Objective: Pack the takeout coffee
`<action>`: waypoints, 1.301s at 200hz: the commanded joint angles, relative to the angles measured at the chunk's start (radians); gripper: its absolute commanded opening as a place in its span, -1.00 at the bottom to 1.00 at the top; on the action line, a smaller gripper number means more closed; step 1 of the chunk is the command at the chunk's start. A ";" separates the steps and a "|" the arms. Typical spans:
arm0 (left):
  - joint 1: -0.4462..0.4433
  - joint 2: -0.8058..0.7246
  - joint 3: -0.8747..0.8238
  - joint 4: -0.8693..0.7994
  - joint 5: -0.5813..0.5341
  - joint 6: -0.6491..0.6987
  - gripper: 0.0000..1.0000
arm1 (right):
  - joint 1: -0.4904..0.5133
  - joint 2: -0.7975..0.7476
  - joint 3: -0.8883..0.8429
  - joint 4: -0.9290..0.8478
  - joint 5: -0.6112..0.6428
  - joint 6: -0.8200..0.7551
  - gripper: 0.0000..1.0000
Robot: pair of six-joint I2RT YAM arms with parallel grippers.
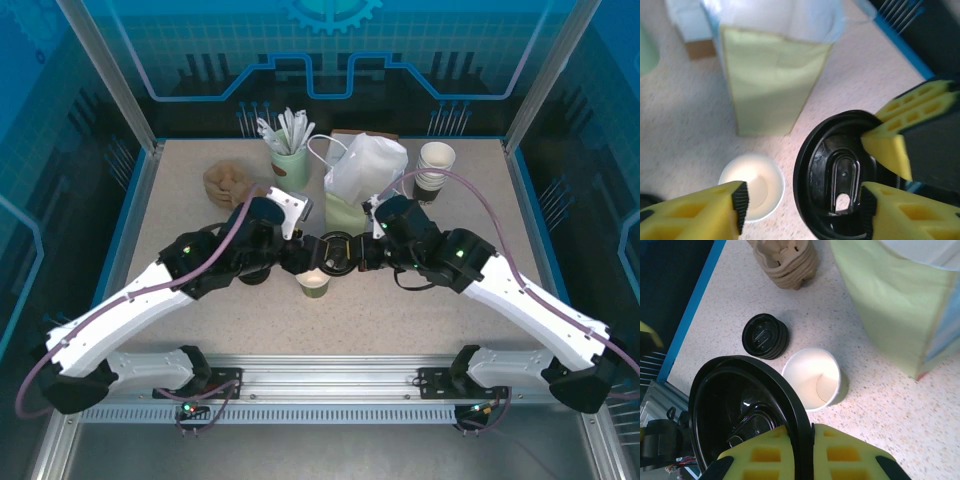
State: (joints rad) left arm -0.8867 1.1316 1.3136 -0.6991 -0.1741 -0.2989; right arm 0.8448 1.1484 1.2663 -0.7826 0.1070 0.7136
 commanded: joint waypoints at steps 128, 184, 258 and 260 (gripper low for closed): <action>-0.138 -0.051 -0.393 0.673 0.386 1.035 0.48 | -0.478 -0.169 -0.069 -0.515 -0.501 -0.147 -1.00; -0.201 0.033 -0.391 0.707 0.291 1.107 0.27 | -0.503 -0.127 -0.080 -0.493 -0.549 -0.168 -1.00; -0.209 0.064 -0.411 0.707 0.248 1.164 0.12 | -0.509 -0.101 -0.117 -0.443 -0.583 -0.164 -1.00; -0.209 0.064 -0.412 0.704 0.248 1.168 0.12 | -0.510 -0.101 -0.117 -0.442 -0.583 -0.164 -1.00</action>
State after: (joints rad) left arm -1.0893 1.1854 0.9184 -0.0109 0.0929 0.8200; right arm 0.3523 1.0412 1.1606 -1.2369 -0.4370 0.5632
